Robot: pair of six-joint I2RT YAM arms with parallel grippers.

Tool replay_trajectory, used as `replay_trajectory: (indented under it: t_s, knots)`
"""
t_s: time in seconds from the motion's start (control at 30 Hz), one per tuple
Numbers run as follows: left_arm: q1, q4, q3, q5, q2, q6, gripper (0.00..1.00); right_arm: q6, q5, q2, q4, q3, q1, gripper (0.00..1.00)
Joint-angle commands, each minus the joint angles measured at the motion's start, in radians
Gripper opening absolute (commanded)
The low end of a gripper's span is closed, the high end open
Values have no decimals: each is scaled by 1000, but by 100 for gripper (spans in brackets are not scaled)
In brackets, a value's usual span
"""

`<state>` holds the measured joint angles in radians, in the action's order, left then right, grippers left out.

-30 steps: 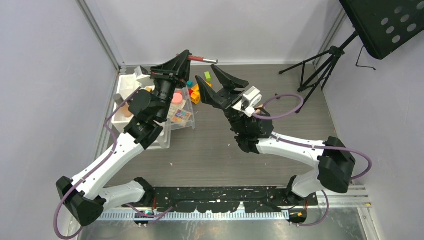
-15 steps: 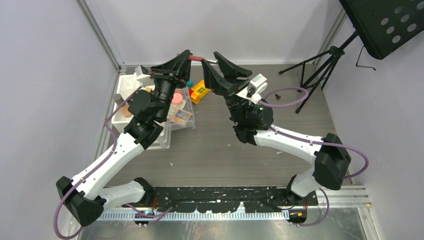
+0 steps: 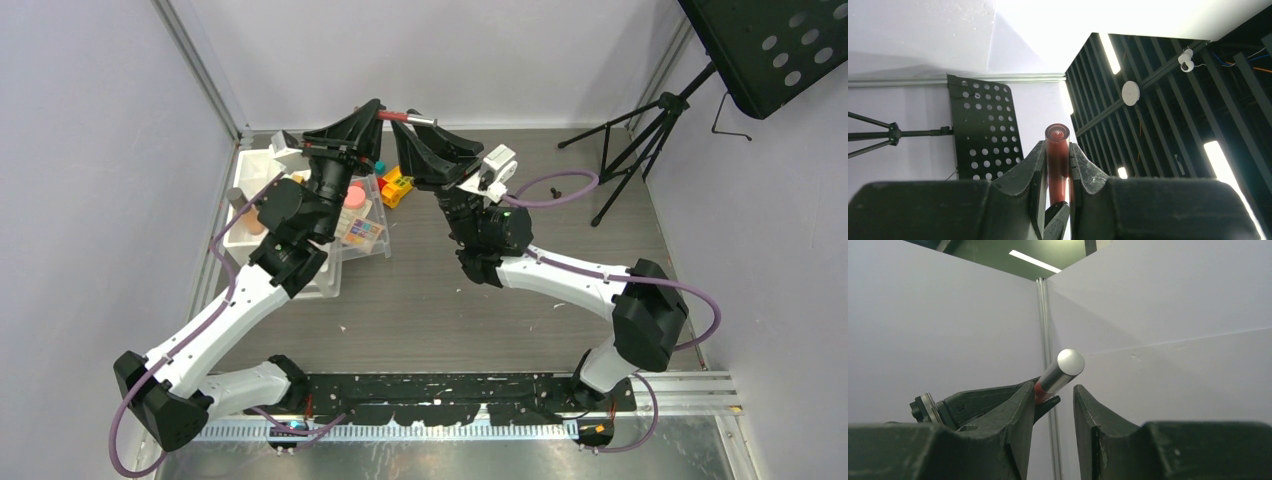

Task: Organize the makeup
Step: Pick up the makeup from the center of the board.

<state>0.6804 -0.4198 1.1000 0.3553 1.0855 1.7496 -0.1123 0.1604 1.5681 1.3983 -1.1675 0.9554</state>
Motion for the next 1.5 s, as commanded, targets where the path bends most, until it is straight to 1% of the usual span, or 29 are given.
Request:
replay_trajectory:
  t_s: [0.0, 0.27, 0.43, 0.63, 0.73, 0.87, 1.0, 1.07, 1.2, 1.33, 1.47]
  knots:
    - [-2, -70, 13, -7, -5, 11, 11, 13, 4, -6, 42, -40, -9, 39]
    - [-3, -70, 9, -10, 0, 13, 11, 11, 11, -8, 43, -52, -15, 39]
    - [-4, -73, 6, -13, -4, 13, 12, 8, 25, -11, 42, -53, -20, 47]
    - [-5, -71, 5, -10, -7, 11, 12, 17, 17, -17, 42, -54, -20, 44]
    - [-5, -71, 4, -13, -5, 13, 12, 20, 2, -22, 43, -52, -20, 48]
    - [-4, -71, 3, -15, -3, 16, 12, 29, -9, -28, 42, -54, -20, 50]
    - [-5, -73, 1, -16, -4, 17, 12, 35, -15, -32, 42, -54, -20, 55]
    - [-5, -73, 0, -16, -5, 16, 12, 41, -19, -35, 42, -55, -20, 55]
    - [-5, -71, -1, -15, -5, 16, 13, 43, -28, -40, 42, -51, -21, 51]
    - [-7, -73, -1, -16, 0, 17, 13, 43, -33, -45, 42, -50, -20, 52]
    - [-6, -80, -2, -25, 2, 19, 13, 42, -27, -49, 42, -56, -21, 57]
